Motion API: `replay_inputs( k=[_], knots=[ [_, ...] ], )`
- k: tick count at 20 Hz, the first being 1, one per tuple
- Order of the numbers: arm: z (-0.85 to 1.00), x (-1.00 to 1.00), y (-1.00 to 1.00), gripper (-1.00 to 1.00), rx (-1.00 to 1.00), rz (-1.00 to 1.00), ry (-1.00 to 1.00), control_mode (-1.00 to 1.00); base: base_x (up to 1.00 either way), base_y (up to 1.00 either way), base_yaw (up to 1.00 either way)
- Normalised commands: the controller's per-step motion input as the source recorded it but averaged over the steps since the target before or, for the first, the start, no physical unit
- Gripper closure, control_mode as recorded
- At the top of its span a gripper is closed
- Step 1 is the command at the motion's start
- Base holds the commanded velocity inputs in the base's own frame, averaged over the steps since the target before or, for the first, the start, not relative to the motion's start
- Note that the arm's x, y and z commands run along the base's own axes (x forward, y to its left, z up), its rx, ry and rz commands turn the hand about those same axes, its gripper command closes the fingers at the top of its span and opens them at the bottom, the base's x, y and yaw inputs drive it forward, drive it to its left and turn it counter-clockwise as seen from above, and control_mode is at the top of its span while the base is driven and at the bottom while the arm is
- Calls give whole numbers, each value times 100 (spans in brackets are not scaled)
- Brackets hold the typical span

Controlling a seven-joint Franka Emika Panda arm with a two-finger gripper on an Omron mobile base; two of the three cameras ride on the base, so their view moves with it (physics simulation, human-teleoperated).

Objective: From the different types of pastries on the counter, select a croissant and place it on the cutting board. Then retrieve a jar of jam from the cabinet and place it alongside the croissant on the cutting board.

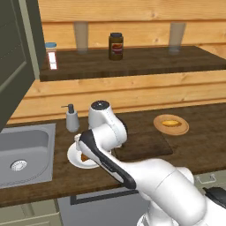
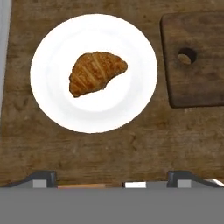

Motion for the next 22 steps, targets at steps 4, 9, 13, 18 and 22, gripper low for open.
replay_inputs(
  k=[4, 9, 13, 18, 22],
  knots=[
    [-38, 52, 1, -100, 0, -19, 6, -100, 0, 0, 0],
    [-31, 21, 8, -100, 0, -19, 4, -100, 0, 0, 0],
    [-9, 0, 9, -100, 2, -17, 1, -100, 0, 0, 0],
    [-7, 8, 5, -100, 1, -15, 5, -100, 0, 0, 0],
    [-10, 6, 0, -100, 1, -12, 9, -100, 0, 0, 0]
  ],
)
